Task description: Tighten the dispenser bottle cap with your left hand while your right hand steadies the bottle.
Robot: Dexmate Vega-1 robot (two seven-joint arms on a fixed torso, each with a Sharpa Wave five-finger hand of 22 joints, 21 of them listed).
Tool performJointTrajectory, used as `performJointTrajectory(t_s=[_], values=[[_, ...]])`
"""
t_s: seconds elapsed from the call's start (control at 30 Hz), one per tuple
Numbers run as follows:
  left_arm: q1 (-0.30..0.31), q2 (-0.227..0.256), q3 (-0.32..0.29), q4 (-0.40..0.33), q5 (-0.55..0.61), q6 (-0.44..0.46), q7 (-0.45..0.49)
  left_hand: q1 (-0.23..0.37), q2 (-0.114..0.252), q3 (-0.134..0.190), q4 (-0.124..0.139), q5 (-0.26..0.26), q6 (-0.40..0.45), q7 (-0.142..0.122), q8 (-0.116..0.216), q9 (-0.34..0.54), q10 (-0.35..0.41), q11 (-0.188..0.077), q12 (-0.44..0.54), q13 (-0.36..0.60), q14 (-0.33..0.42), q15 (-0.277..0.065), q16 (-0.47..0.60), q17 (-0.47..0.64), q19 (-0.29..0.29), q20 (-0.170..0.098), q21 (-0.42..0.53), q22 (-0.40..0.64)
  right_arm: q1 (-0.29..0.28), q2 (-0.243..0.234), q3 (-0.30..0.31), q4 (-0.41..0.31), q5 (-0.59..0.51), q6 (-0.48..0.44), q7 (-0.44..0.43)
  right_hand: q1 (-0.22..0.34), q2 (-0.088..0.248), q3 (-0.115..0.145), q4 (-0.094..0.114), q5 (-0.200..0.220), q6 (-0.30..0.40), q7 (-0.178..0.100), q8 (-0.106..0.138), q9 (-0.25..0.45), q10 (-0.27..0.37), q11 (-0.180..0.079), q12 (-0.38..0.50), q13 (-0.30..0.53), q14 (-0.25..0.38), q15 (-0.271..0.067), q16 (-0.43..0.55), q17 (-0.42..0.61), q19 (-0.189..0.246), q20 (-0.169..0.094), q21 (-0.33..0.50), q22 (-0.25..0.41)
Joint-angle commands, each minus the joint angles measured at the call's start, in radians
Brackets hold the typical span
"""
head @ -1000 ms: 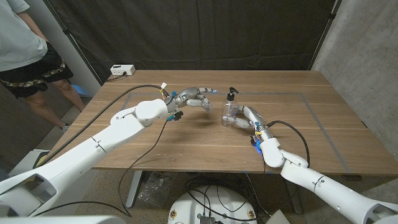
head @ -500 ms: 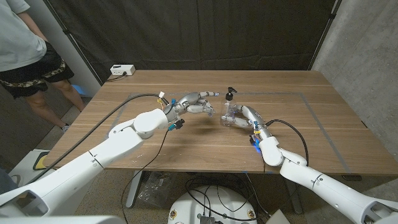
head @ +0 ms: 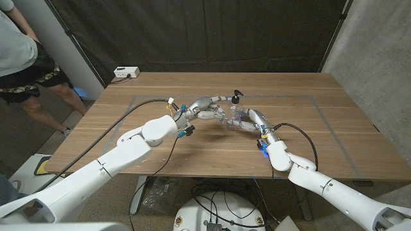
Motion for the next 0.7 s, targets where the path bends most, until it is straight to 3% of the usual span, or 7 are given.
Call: performJointTrajectory(t_s=[0.03,0.3,0.43,0.57,0.6,0.67,0.7], values=[[-0.064,-0.031,0.036,0.054,0.007,-0.005,-0.073,0.003,0.01,-0.001,0.0,0.003,0.008,0.002,-0.002,0.003,0.014,-0.009,0.03,0.047,0.007,-0.001,0.009,0.006,0.002,-0.001,0.012,0.002,-0.015,-0.002,0.008,-0.014,0.003,-0.009,-0.013,0.275,0.281,0.028,0.019,-0.002,0.124,-0.123,0.002,0.002,-0.005,0.001,-0.003,0.001,0.002,-0.052,0.0,0.006,-0.003,-0.038,0.004,0.005],[-0.143,-0.064,0.077,0.126,0.021,-0.012,-0.145,0.0,0.007,-0.001,0.003,0.003,0.01,0.004,-0.002,0.003,0.016,-0.01,0.031,0.045,0.008,-0.002,0.008,0.009,-0.002,0.002,0.021,0.003,-0.025,-0.005,0.016,-0.026,0.003,-0.016,-0.026,0.275,0.283,0.03,0.02,-0.002,0.125,-0.122,0.0,0.002,-0.006,0.001,-0.003,0.001,0.003,-0.051,0.001,0.006,-0.003,-0.039,0.006,0.005],[-0.206,-0.099,0.109,0.195,0.034,-0.015,-0.194,-0.001,0.008,0.0,0.004,0.003,0.013,0.005,-0.001,0.003,0.014,-0.012,0.032,0.046,0.009,0.001,0.008,0.011,-0.006,0.003,0.026,0.003,-0.027,-0.006,0.019,-0.031,0.003,-0.019,-0.03,0.276,0.283,0.031,0.021,-0.002,0.126,-0.122,-0.001,0.003,-0.006,0.002,-0.002,0.002,0.004,-0.053,0.001,0.006,-0.003,-0.039,0.006,0.005],[-0.302,-0.16,0.148,0.325,0.042,-0.035,-0.262,-0.001,0.008,0.002,0.005,0.003,0.013,0.006,-0.002,0.003,0.014,-0.012,0.032,0.045,0.011,0.001,0.007,0.012,-0.008,0.004,0.03,0.003,-0.028,-0.006,0.021,-0.032,0.002,-0.02,-0.033,0.276,0.285,0.033,0.022,-0.002,0.126,-0.122,-0.001,0.003,-0.005,0.002,-0.002,0.002,0.003,-0.053,0.001,0.007,-0.003,-0.04,0.006,0.005],[-0.359,-0.201,0.169,0.41,0.054,-0.043,-0.29,-0.001,0.007,0.001,0.004,0.003,0.013,0.006,-0.002,0.003,0.014,-0.011,0.032,0.045,0.01,0.001,0.008,0.014,-0.008,0.003,0.031,0.003,-0.029,-0.007,0.021,-0.034,0.002,-0.021,-0.034,0.277,0.285,0.033,0.022,-0.002,0.127,-0.122,-0.001,0.003,-0.005,0.002,-0.002,0.002,0.004,-0.053,0.001,0.007,-0.003,-0.039,0.007,0.005],[-0.387,-0.221,0.18,0.454,0.065,-0.05,-0.296,-0.001,0.008,0.001,0.005,0.003,0.014,0.008,-0.002,0.003,0.014,-0.011,0.033,0.045,0.01,0.0,0.009,0.015,-0.01,0.005,0.033,0.003,-0.031,-0.005,0.023,-0.035,0.003,-0.024,-0.035,0.277,0.285,0.034,0.022,-0.002,0.127,-0.122,-0.002,0.003,-0.005,0.002,-0.002,0.002,0.004,-0.053,0.001,0.007,-0.003,-0.04,0.007,0.005],[-0.437,-0.256,0.195,0.531,0.078,-0.053,-0.31,-0.002,0.008,0.001,0.005,0.003,0.014,0.008,-0.002,0.003,0.015,-0.011,0.033,0.044,0.011,0.0,0.009,0.016,-0.011,0.004,0.034,0.003,-0.032,-0.005,0.023,-0.036,0.004,-0.027,-0.035,0.277,0.285,0.034,0.022,-0.002,0.128,-0.122,-0.002,0.003,-0.005,0.002,-0.002,0.002,0.005,-0.053,0.001,0.007,-0.003,-0.04,0.007,0.006]])
